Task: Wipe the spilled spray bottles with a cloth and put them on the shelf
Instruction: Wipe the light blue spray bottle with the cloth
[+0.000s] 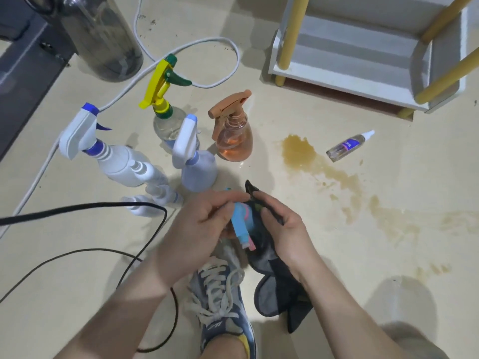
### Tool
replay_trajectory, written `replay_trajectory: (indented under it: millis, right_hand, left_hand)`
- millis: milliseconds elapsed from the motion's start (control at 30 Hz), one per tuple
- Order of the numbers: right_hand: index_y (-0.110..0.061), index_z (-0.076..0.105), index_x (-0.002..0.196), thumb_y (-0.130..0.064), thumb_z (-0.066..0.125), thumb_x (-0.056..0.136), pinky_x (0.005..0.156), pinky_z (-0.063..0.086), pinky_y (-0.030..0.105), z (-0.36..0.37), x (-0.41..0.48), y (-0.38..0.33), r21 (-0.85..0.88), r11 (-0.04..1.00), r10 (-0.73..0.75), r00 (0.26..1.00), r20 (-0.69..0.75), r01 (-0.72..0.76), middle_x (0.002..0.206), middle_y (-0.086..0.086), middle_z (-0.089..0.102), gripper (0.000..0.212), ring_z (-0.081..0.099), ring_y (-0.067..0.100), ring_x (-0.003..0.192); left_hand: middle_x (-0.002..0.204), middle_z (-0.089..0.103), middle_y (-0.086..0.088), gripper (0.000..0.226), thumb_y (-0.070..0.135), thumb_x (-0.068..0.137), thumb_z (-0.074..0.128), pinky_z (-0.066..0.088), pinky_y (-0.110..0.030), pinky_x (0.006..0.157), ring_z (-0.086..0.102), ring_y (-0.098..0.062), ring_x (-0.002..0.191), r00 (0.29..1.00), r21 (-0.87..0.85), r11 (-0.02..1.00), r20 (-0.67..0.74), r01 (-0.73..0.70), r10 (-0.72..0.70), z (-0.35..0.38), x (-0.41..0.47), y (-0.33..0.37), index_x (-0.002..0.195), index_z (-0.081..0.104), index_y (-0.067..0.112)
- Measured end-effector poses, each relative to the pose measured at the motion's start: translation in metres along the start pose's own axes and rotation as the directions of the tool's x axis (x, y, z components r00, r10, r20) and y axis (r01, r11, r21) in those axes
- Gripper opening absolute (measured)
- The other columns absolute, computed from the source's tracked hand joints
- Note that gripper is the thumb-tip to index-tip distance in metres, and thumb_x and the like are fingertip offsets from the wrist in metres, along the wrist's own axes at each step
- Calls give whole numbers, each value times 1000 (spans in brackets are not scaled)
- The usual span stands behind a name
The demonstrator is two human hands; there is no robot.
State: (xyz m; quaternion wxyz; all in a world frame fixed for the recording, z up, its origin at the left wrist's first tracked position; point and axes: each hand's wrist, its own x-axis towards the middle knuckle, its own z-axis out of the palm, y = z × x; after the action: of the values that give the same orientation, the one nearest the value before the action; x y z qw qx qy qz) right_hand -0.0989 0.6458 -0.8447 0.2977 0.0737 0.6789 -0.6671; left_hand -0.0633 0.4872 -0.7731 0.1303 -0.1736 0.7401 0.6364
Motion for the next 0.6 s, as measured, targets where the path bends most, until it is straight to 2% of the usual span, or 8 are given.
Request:
replay_trajectory:
  millis: [67, 167, 233, 300, 400, 500, 567, 600]
  right_hand:
    - [-20, 64, 120, 3, 46, 100, 96, 49, 19, -7, 7, 8, 7, 999, 49, 998, -26, -49, 122, -1, 69, 36, 63, 15, 116]
    - [-14, 60, 128, 7, 56, 94, 102, 50, 38, -7, 10, 15, 171, 978, 133, 989, -61, -121, 124, 5, 68, 41, 63, 26, 119]
    - [-8, 63, 125, 4, 58, 92, 99, 52, 43, -3, 10, 7, 290, 948, 140, 990, -23, -128, 121, 13, 69, 35, 66, 31, 111]
    - [-4, 69, 115, 1, 49, 96, 93, 54, 41, 0, 12, -1, 398, 903, 163, 986, 28, -161, 115, 19, 70, 27, 67, 33, 103]
    - [-1, 74, 103, 2, 37, 95, 96, 54, 41, 5, 18, -6, 543, 804, 239, 968, 77, -242, 118, 16, 70, 38, 67, 30, 106]
    - [-9, 72, 103, -12, 56, 92, 79, 58, 29, 13, 13, -7, 462, 866, 187, 981, 52, -189, 101, 6, 76, 20, 69, 21, 98]
    - [-18, 74, 95, -31, 66, 82, 69, 56, 29, 13, 2, -3, 412, 899, 154, 988, 19, -148, 87, -2, 76, 19, 72, 16, 85]
    - [-23, 75, 93, -37, 65, 86, 73, 55, 31, 11, -4, 2, 366, 923, 133, 991, -11, -120, 87, -5, 75, 18, 71, 17, 86]
  left_hand:
    - [107, 56, -4, 39, 5, 94, 45, 50, -20, 87, 60, -9, 100, 989, 299, 945, 107, -130, 102, -13, -4, -10, 119, 65, 28]
    - [103, 51, -2, 56, 15, 74, 62, 46, -22, 80, 49, -12, 94, 946, 732, 608, 165, -307, 279, -22, -5, -24, 130, 61, 21]
    - [101, 54, -7, 47, 26, 70, 70, 43, -27, 71, 44, -19, 91, 906, 830, 450, 146, -330, 396, -23, -1, -21, 117, 70, 19]
    - [100, 62, -7, 29, 32, 77, 66, 44, -27, 68, 48, -21, 89, 865, 844, 380, 177, -379, 469, -24, 7, -19, 100, 74, 15]
    - [84, 68, 2, 33, 41, 85, 52, 41, -29, 63, 56, -15, 77, 891, 780, 504, 144, -371, 431, -24, 18, -14, 91, 71, 14]
    - [74, 67, 11, 32, 49, 86, 51, 45, -29, 66, 57, -6, 71, 937, 737, 631, 6, -240, 349, -17, 22, -6, 89, 70, 23]
    - [65, 61, 26, 19, 44, 89, 56, 38, -13, 61, 53, 1, 66, 948, 705, 693, -97, -150, 304, -11, 27, -2, 76, 64, 32]
    - [64, 57, 33, 22, 43, 91, 59, 34, -11, 59, 52, 1, 62, 949, 694, 713, -148, -99, 277, -8, 29, -1, 71, 60, 36]
